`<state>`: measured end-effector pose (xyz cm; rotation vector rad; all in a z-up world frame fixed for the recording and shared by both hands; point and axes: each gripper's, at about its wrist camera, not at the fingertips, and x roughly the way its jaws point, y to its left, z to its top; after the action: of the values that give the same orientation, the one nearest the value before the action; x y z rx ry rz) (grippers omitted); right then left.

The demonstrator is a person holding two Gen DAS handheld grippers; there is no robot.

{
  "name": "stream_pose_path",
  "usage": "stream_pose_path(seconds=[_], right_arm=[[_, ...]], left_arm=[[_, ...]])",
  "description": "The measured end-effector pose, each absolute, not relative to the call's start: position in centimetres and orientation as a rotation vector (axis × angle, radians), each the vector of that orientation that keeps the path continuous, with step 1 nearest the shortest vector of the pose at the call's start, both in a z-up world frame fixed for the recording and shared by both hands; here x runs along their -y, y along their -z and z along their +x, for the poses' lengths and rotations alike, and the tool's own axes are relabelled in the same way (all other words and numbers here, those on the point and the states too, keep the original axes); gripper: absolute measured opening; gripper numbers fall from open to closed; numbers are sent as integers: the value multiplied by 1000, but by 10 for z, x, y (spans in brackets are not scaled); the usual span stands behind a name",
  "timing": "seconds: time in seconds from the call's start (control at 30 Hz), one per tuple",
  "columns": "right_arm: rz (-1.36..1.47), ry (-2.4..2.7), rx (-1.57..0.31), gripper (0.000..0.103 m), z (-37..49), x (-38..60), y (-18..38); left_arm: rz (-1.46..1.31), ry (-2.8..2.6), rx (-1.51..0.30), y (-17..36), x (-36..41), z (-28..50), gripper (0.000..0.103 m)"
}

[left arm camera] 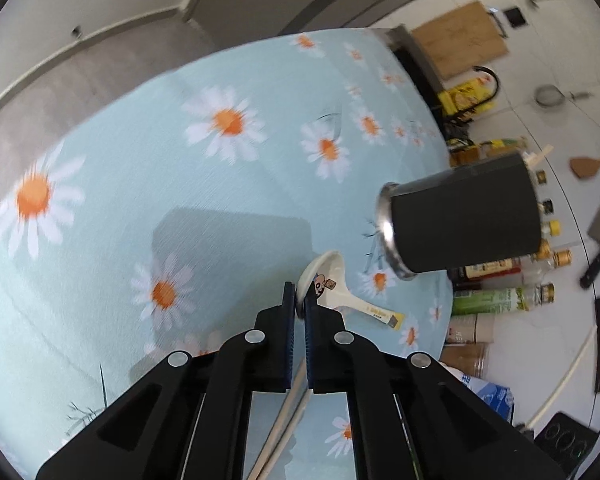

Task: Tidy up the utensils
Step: 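Carry the chopstick and cartoon spoon up over the black holder with both tools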

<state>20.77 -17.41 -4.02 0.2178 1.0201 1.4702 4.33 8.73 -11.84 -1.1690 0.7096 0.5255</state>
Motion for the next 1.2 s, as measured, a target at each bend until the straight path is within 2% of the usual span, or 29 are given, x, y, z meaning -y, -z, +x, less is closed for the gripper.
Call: stream_pose_path(seconds=[0.5,1.2], right_arm=[[196,-1293,-889,6,223,167,19],[57,-1105,-583,6,245,127,-63]], left_arm=[[-615,-388,-689,10,-76,71,3],[-182,-209,-614,-103,-59,122,3]])
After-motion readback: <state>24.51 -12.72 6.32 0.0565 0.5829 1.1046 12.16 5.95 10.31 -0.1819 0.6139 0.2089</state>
